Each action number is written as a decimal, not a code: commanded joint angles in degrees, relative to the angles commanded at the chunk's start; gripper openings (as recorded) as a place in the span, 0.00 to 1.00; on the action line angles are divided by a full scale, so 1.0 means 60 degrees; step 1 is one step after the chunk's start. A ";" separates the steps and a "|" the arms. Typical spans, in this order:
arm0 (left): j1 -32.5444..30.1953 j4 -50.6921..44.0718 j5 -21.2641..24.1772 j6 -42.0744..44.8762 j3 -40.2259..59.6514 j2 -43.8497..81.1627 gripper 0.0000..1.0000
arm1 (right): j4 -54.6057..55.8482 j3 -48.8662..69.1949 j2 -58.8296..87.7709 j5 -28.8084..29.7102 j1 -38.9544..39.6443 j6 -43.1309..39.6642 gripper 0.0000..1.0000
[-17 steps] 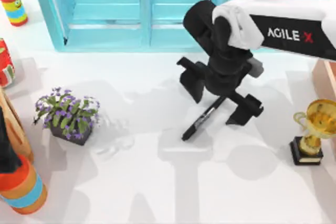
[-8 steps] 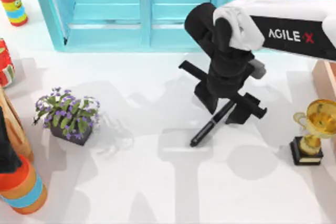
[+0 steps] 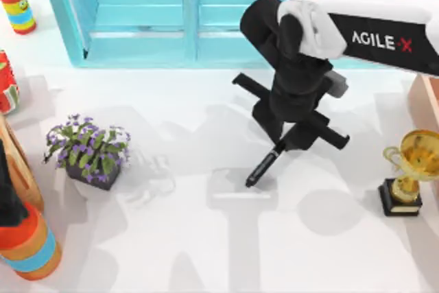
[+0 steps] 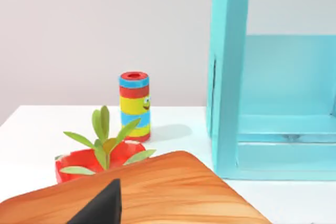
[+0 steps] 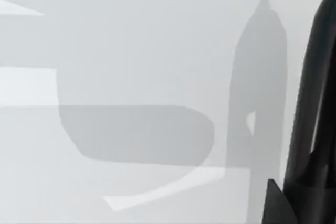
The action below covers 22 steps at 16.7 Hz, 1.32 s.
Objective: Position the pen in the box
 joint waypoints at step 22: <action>0.0000 0.0000 0.0000 0.0000 0.0000 0.0000 1.00 | -0.2840 0.0937 -0.1767 -0.0122 -0.3336 -0.0598 0.00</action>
